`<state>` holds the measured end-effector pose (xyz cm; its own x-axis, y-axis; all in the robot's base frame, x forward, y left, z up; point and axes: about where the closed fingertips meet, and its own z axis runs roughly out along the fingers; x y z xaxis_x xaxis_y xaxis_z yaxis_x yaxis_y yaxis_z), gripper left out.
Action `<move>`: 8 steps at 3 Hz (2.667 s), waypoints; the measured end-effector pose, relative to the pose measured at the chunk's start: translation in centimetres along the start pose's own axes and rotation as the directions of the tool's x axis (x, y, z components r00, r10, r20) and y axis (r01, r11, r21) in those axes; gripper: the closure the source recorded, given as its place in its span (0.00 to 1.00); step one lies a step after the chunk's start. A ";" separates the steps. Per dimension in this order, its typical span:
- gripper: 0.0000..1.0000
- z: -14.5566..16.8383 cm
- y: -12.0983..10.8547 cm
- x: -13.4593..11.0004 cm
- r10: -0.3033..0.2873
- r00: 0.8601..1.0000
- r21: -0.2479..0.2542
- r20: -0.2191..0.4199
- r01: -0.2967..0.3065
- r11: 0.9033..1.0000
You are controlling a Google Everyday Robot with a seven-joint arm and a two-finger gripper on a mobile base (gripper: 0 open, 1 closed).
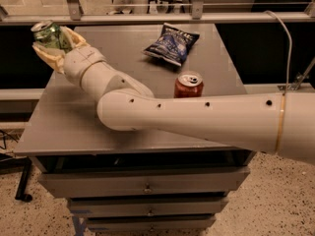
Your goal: Place green can upright
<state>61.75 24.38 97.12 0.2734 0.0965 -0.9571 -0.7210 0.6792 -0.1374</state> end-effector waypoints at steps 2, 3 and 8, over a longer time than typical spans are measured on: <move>1.00 -0.6 2.1 1.8 0.078 0.997 -0.001 0.008 -0.078 0.997; 1.00 -1.5 2.4 2.4 0.089 0.995 -0.022 -0.036 -0.090 0.996; 0.82 -4.7 4.2 5.7 0.155 0.980 -0.082 -0.125 -0.166 0.983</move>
Offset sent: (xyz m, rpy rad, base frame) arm -0.0232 0.0156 -0.0449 0.0680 0.1005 0.0332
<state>57.28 24.40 89.86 0.0764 0.1091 -0.9911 -0.8060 0.5919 0.0031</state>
